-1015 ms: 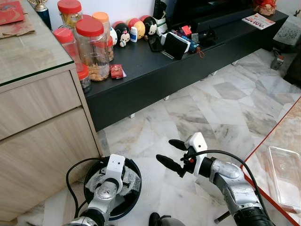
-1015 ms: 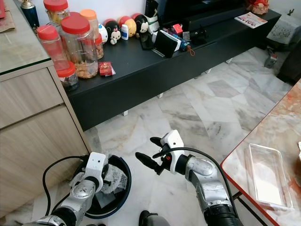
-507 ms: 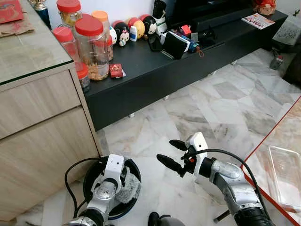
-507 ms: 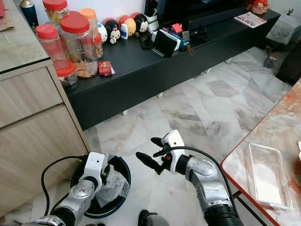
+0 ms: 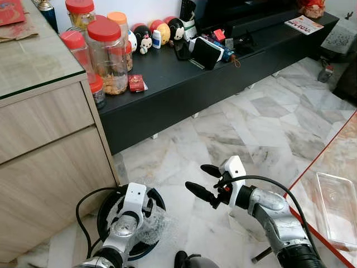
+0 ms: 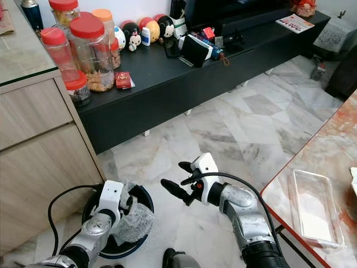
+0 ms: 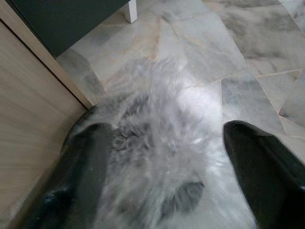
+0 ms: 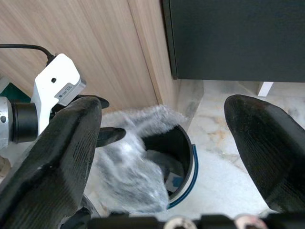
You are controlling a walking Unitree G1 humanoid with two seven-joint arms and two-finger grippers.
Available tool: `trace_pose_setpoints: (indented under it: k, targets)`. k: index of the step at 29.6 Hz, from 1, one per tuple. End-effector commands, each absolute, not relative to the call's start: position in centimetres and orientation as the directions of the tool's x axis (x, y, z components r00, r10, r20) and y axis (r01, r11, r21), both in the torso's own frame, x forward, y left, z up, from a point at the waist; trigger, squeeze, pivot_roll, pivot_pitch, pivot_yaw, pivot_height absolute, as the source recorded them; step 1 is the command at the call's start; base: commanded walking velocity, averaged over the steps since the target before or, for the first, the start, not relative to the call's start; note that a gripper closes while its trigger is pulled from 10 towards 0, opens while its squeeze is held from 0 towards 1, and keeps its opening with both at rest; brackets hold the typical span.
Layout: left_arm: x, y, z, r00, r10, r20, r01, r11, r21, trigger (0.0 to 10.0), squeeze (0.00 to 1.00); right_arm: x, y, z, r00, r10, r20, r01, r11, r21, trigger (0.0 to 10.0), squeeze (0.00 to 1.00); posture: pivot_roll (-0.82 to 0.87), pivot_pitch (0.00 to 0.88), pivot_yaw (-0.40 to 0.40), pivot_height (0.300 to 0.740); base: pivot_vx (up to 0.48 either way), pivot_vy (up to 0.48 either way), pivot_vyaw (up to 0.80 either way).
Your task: Picking trash to rubbish bin
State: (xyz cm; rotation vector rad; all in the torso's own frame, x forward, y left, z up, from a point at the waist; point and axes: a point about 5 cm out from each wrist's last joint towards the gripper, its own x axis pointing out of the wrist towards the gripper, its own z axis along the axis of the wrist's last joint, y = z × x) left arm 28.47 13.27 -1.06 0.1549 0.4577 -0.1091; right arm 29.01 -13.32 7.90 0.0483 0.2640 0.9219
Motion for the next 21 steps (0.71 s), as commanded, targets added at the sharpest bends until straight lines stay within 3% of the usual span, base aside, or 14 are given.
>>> trace_pose_setpoints:
  k: [1, 17, 18, 21]
  targets:
    - [28.0, 13.1, -1.6, 0.876, -0.063, -0.479, 0.137, 0.983, 0.12, 10.0, 1.0, 29.0, -13.6, 7.8, 0.577, 0.789, -0.211, -0.776, 0.61, 0.161, 10.0, 0.0, -0.17, 0.17, -0.168, 0.74, 0.0, 0.0, 0.0]
    - [27.5, 14.2, -2.1, 0.868, -0.019, -0.496, 0.105, 0.984, 0.145, 10.0, 1.0, 29.2, -13.9, 7.5, 0.588, 0.777, -0.223, -0.763, 0.625, 0.164, 10.0, 0.0, -0.16, 0.168, -0.173, 0.74, 0.0, 0.0, 0.0]
    - [27.2, 14.3, -2.4, 0.859, -0.014, -0.512, 0.105, 0.983, 0.148, 10.0, 0.0, 29.3, -14.6, 7.0, 0.621, 0.747, -0.239, -0.734, 0.661, 0.158, 10.0, 0.0, -0.16, 0.167, -0.171, 0.74, 0.0, 0.0, 0.0]
    - [26.3, 14.3, -3.2, 0.839, -0.012, -0.544, 0.111, 0.982, 0.15, 10.0, 0.0, 29.6, -15.8, 6.2, 0.679, 0.683, -0.269, -0.672, 0.726, 0.146, 10.0, 0.0, -0.16, 0.167, -0.169, 0.74, 0.0, 0.0, 0.0]
